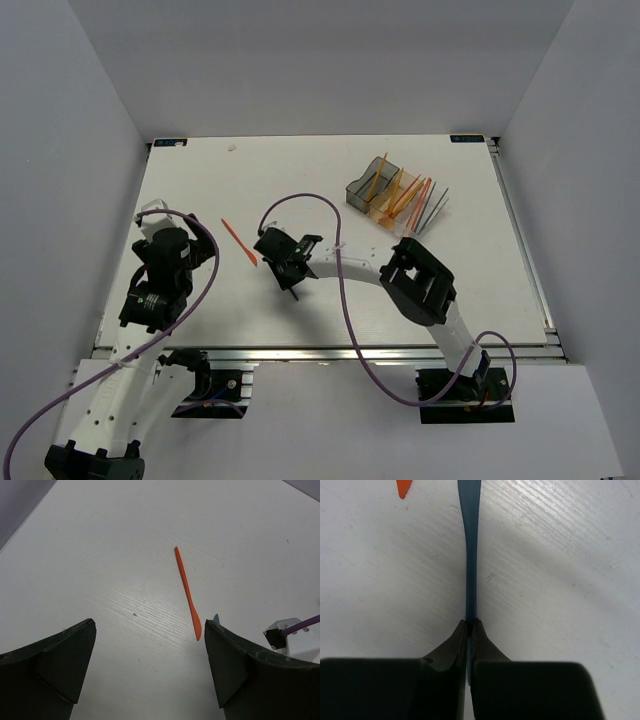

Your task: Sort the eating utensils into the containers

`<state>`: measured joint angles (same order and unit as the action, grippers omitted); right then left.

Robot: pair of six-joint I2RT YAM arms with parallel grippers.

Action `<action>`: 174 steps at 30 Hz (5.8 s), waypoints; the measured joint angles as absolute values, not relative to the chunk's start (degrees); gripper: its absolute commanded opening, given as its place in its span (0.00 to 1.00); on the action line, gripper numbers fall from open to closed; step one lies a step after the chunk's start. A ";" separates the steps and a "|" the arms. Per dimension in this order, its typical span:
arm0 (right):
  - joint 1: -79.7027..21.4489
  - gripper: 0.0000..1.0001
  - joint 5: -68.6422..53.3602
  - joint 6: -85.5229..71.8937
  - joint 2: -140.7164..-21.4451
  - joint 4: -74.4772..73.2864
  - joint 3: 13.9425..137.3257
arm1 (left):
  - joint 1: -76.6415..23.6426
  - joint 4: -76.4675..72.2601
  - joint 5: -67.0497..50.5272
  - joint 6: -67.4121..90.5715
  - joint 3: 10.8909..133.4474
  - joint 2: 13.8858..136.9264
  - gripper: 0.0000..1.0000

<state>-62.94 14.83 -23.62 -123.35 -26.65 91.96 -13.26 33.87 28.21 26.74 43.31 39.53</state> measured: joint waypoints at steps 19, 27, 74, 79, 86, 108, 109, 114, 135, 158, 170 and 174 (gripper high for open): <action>-47.53 0.00 19.27 -30.48 -108.44 -15.05 83.53 | -13.26 33.87 27.79 26.55 43.31 39.13 0.98; -30.30 0.00 27.70 -34.46 -113.58 -11.81 92.84 | -13.26 33.85 27.59 26.50 43.31 39.00 0.98; -26.94 0.60 9.54 -28.77 -107.81 -12.78 90.17 | -13.26 32.42 26.48 36.51 47.31 62.00 0.98; -29.58 0.66 2.74 -23.42 -96.95 -12.40 75.48 | -13.19 31.70 25.45 43.77 52.80 81.19 0.93; -30.33 0.66 -5.28 -21.15 -84.58 -11.57 56.23 | -11.90 32.18 24.99 49.17 67.13 101.45 0.88; -30.46 0.64 -20.97 -22.24 -78.67 -2.37 45.84 | -8.71 34.37 24.08 49.50 78.67 115.33 0.00; -30.46 0.64 -21.93 -22.48 -78.67 -1.74 45.41 | -8.71 34.15 23.75 48.93 78.61 115.33 0.00; -30.46 0.76 -27.00 -23.99 -78.52 1.76 43.94 | -8.29 29.10 21.15 46.92 74.08 112.55 0.00; -38.96 0.68 -21.96 -36.05 -87.57 18.52 44.47 | -27.29 3.14 -9.67 45.52 49.95 88.75 0.00; -41.21 0.00 -10.07 -43.79 -94.98 16.19 50.70 | -31.03 1.67 -9.32 46.83 52.07 87.99 0.98; -28.18 0.00 7.51 -43.35 -103.66 7.01 72.93 | -31.31 32.69 28.14 34.94 66.32 60.80 0.98; -23.86 0.00 15.20 -42.61 -111.04 3.81 83.70 | -31.31 33.91 33.36 30.13 57.08 48.51 0.98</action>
<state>-23.86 15.20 -42.61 -111.04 3.81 83.70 -31.31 33.91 33.36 30.13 57.08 48.51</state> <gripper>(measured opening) 0.126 0.980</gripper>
